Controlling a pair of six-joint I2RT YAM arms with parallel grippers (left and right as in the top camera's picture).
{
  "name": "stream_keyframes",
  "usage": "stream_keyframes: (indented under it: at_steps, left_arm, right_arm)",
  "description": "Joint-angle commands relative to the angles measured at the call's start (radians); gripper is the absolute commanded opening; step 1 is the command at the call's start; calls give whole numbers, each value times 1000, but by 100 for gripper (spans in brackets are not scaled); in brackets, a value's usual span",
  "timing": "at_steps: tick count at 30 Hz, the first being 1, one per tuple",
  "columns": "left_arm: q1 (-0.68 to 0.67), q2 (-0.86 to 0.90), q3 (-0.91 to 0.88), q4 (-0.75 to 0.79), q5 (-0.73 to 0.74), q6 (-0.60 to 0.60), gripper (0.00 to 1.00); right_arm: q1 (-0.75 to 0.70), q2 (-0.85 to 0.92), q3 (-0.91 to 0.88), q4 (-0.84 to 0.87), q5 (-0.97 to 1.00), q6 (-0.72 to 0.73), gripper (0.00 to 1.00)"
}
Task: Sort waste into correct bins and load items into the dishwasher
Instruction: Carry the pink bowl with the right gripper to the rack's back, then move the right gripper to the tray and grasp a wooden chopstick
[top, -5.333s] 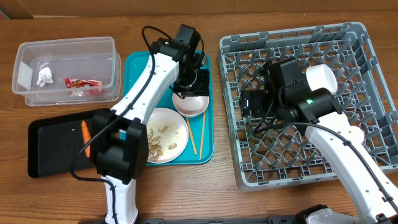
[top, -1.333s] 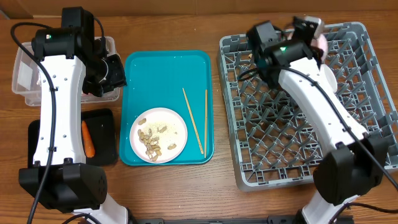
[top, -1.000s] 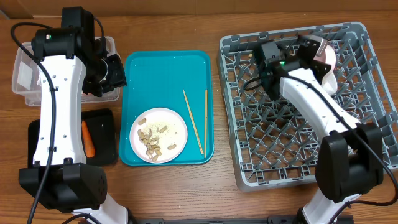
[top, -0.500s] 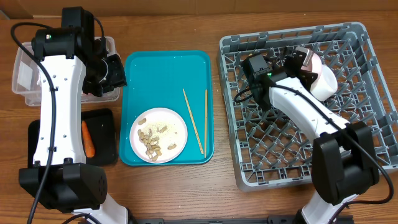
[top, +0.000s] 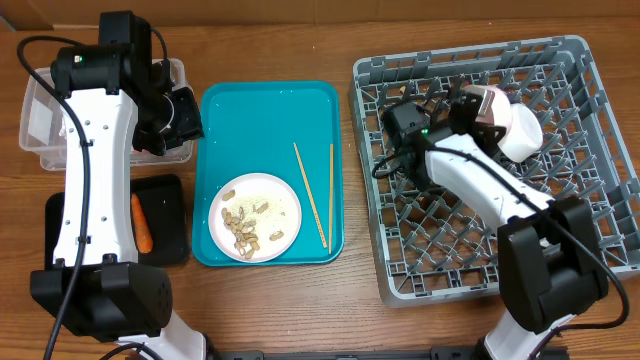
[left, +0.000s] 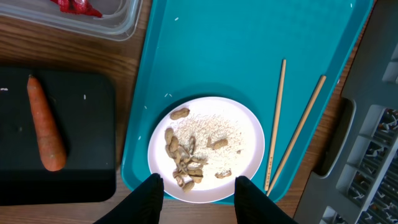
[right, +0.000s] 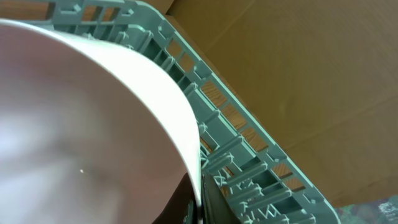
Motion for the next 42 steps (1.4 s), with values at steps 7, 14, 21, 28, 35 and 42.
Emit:
stream_keyframes:
  at_steps: [7, 14, 21, 28, 35, 42]
  left_arm:
    - [0, -6, 11, 8, 0, 12, 40]
    - [0, -6, 11, 8, -3, 13, 40]
    - [0, -6, 11, 7, -3, 13, 40]
    - [0, -6, 11, 6, -3, 13, 40]
    - [0, -6, 11, -10, -27, 19, 42]
    - [0, -6, 10, -16, -40, 19, 60]
  right_arm:
    - [82, 5, -48, 16, -149, -6, 4]
    - [124, 5, -48, -7, -266, -6, 42]
    - [163, -14, 12, -104, -327, 69, 75]
    - [161, -196, 94, -97, -611, 24, 82]
    - [174, -370, 103, 44, -1281, -381, 81]
    - [267, -291, 102, 79, -1484, -374, 78]
